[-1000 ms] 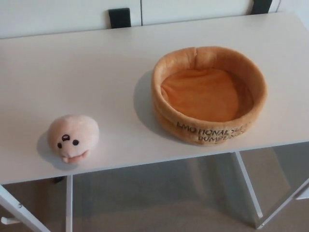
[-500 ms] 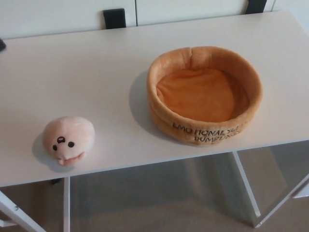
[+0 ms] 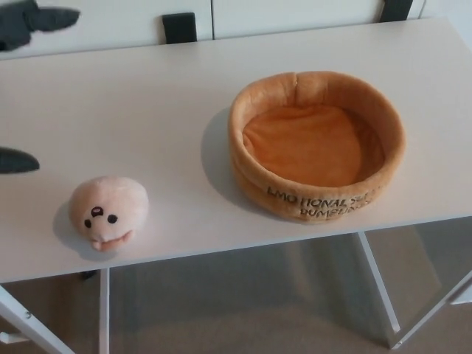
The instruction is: The robot walks towards a table in front, picks a dumpling toy with left hand and puts it in an orange round plate
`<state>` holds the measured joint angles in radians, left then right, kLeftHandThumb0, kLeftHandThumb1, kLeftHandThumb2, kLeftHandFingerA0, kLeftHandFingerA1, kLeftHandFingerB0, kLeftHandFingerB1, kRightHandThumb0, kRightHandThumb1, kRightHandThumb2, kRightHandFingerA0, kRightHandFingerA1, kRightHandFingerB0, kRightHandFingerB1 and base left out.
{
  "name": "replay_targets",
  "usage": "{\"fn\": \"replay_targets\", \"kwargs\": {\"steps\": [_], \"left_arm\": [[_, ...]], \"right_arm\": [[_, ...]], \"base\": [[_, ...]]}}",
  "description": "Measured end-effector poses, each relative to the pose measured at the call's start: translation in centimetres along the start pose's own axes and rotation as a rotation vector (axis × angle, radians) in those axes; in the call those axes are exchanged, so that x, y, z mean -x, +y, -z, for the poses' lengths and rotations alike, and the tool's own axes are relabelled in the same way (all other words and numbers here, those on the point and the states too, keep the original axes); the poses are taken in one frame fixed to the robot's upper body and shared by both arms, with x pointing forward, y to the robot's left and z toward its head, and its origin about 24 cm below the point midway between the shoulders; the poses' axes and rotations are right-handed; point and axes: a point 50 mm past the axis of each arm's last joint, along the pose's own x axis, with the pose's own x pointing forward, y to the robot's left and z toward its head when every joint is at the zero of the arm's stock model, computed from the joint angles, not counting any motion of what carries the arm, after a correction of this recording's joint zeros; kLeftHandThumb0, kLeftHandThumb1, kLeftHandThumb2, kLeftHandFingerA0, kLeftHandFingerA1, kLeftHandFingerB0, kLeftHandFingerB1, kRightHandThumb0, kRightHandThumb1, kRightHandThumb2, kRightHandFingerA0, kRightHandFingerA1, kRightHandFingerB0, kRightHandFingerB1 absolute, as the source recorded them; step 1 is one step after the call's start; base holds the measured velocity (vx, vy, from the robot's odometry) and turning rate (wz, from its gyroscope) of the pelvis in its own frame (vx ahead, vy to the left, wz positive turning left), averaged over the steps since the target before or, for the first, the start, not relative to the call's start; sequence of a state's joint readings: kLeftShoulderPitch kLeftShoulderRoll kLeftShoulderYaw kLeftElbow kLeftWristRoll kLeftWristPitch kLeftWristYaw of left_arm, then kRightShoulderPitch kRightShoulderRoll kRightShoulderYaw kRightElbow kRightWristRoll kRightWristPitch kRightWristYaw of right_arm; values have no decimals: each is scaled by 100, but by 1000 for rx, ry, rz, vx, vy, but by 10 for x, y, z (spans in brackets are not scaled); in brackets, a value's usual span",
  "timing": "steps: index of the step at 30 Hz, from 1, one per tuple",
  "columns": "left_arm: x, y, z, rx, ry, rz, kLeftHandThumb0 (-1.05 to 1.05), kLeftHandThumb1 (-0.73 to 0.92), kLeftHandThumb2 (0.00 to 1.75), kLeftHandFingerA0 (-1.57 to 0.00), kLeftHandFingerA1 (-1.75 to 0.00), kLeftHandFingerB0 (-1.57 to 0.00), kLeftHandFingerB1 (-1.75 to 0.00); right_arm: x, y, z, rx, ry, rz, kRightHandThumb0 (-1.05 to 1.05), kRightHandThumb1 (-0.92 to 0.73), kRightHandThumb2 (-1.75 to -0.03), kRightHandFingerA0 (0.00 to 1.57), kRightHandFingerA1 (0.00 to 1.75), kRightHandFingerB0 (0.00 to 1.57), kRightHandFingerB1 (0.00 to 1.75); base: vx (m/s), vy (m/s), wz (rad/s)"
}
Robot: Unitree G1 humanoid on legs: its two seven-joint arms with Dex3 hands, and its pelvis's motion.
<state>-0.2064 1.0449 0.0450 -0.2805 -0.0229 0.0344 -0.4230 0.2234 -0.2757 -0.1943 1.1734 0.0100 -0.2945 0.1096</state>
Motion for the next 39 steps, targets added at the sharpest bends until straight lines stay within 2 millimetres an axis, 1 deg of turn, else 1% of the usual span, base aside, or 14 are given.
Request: {"fn": "replay_targets", "kwargs": {"steps": [6, 7, 9, 10, 13, 14, 16, 20, 21, 22, 23, 28, 29, 39], "left_arm": [[-17, -14, 12, -15, 74, 63, -55, 36, 72, 0, -19, 0, -18], [-18, -15, 13, -16, 79, 65, -58, 37, 73, 0, -15, 0, -16], [-23, -19, 16, -16, 97, 77, -58, 37, 73, 0, -15, 0, -16], [-27, -22, 18, -16, 109, 90, -57, 37, 73, 0, -17, 0, -17], [-31, -24, 20, -18, 122, 103, -53, 34, 73, 0, -20, 0, -21], [-33, -27, 21, -20, 130, 114, -56, 42, 54, 0, -22, 0, -22], [-35, -29, 22, -20, 138, 121, -53, 34, 73, 0, -21, 0, -21], [-44, -40, 25, -14, 164, 154, -54, 35, 73, 0, -20, 0, -19], [-45, -41, 25, -14, 168, 158, -53, 35, 72, 0, -19, 0, -19], [-47, -43, 25, -15, 171, 162, -53, 35, 72, 0, -19, 0, -19], [-49, -45, 26, -16, 180, 172, -53, 35, 71, 0, -15, 0, -19], [-57, -58, 28, -6, 198, 213, -53, 35, 71, 0, -15, 0, -19], [-57, -59, 28, -6, 199, 216, -33, 24, 63, 0, -21, 0, -24], [-68, -92, 31, -47, 232, 315, -42, 29, 65, 0, -18, 0, -21]], "right_arm": [[0, -1, -1, -3, -3, 2, -35, -74, -62, 53, 69, 33, 35], [0, -1, -1, -3, -3, 2, -40, -58, -86, 51, 70, 26, 47], [0, -1, 0, -2, -3, 2, -40, -58, -86, 51, 70, 26, 47], [0, -2, 0, -1, -3, 2, -33, -74, -62, 52, 66, 32, 35], [0, -2, -1, 0, -4, 1, -33, -73, -61, 52, 66, 33, 35], [0, -2, -1, 1, -5, 1, -32, -75, -62, 52, 66, 32, 35], [0, -2, -1, 2, -6, 0, -33, -75, -63, 52, 64, 33, 35], [0, -2, -2, 5, -8, -4, -32, -74, -62, 54, 66, 34, 35], [0, -2, -2, 5, -9, -4, -39, -58, -87, 50, 69, 26, 47], [0, -2, -2, 6, -7, -4, -39, -58, -87, 50, 69, 26, 47], [-1, -2, -2, 7, -8, -5, -33, -75, -62, 52, 64, 32, 35], [-1, -2, -4, 4, -12, -5, -33, -75, -62, 52, 64, 32, 35], [-1, -2, -4, 4, -12, -5, -33, -74, -62, 53, 64, 33, 36], [-2, -1, -5, 3, -13, -6, -32, -75, -62, 53, 63, 33, 35]], "base": [[0, 0, 0], [0, 0, 0], [0, 0, 0], [0, 0, 0], [0, 0, 0], [0, 0, 0], [0, 0, 0], [0, 0, 0], [0, 0, 0], [0, 0, 0], [0, 0, 0], [0, 0, 0], [0, 0, 0], [0, 0, 0]]}}
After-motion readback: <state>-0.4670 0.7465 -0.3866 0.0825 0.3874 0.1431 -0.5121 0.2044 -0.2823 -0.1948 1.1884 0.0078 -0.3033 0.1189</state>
